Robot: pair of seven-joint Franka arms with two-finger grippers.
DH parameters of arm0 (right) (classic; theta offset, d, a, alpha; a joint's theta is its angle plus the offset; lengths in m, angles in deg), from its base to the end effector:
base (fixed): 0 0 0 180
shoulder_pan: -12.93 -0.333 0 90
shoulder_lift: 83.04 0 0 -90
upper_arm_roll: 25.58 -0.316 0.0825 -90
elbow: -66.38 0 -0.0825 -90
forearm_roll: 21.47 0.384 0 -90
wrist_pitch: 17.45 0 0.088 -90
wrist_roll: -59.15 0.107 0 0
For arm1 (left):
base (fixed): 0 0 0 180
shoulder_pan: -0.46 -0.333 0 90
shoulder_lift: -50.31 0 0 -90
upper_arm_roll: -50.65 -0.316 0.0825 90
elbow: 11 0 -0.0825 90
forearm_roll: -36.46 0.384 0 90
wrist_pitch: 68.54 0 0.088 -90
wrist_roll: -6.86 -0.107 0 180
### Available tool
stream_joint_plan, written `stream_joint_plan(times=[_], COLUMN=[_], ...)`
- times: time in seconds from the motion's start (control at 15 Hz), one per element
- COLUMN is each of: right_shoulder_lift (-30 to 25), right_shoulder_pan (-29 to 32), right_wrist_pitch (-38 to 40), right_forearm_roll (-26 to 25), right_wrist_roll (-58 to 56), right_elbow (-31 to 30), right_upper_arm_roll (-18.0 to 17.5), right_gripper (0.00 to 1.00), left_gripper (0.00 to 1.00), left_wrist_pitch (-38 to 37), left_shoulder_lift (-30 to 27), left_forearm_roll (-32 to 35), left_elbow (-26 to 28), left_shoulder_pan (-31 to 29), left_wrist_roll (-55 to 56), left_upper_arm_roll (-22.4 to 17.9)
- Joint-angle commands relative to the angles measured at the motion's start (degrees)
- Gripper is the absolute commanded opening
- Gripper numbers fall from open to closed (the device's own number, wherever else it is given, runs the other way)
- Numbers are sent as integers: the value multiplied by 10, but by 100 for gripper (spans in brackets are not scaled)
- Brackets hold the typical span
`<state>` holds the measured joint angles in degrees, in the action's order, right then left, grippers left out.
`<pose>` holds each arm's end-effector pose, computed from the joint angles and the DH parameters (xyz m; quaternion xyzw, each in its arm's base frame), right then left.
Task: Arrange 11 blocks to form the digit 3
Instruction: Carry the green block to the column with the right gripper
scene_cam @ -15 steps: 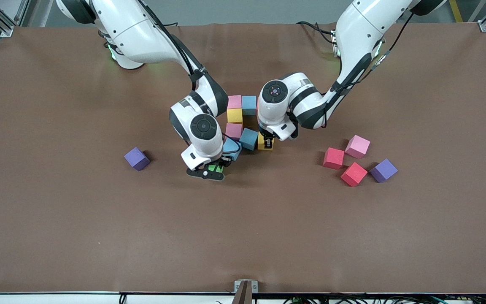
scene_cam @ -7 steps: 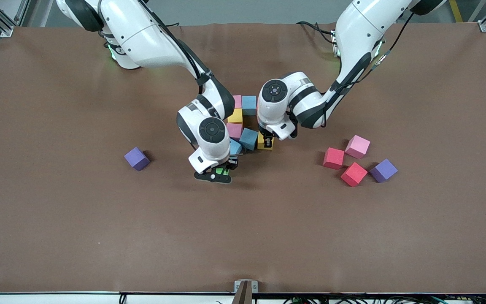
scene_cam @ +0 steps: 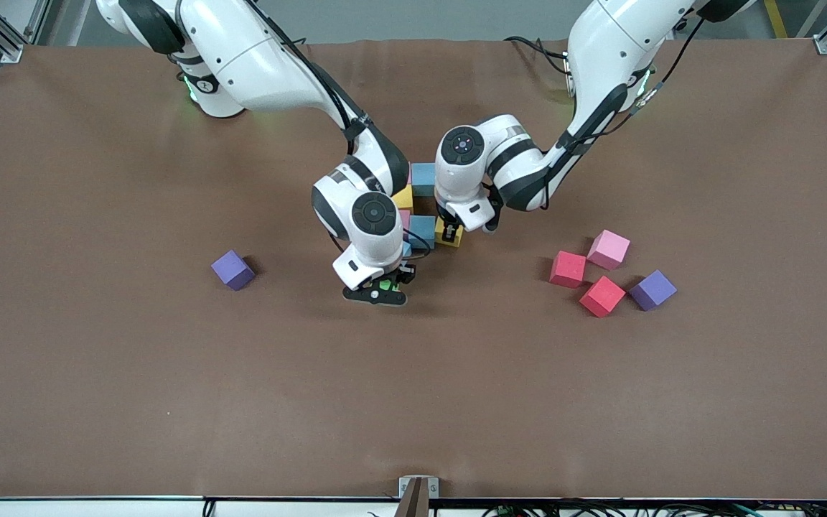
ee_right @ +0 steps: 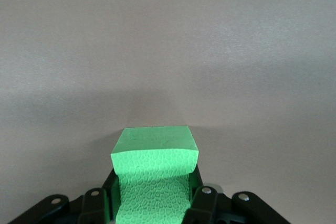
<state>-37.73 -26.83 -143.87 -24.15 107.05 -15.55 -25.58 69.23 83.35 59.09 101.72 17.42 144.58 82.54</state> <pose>0.5582 0.4623 0.2217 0.9982 -0.0570 0.0078 0.0185 0.4108 -0.4509 0.2121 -0.7899 -0.6130 0.0169 0.0112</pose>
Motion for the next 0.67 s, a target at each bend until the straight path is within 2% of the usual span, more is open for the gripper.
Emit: stream_joint_plan(times=[0.0,0.47,0.6], right_shoulder_lift=[26,30,30], right_shoulder_pan=[-6,-9,-15], right_wrist_pitch=[-1,3,6], right_forearm_roll=[0,0,1], right_wrist_roll=[17,27,34], right_elbow=[35,48,48], right_upper_arm_roll=[2,2,2], right_gripper=[0,0,0], left_gripper=[27,26,26], left_wrist_pitch=[1,1,2], left_shoulder_lift=[6,-4,-5], left_forearm_roll=[-6,-7,-7], left_elbow=[47,52,50], left_shoulder_pan=[-7,-29,-32], left_wrist_roll=[-11,2,39], left_upper_arm_roll=[9,12,11])
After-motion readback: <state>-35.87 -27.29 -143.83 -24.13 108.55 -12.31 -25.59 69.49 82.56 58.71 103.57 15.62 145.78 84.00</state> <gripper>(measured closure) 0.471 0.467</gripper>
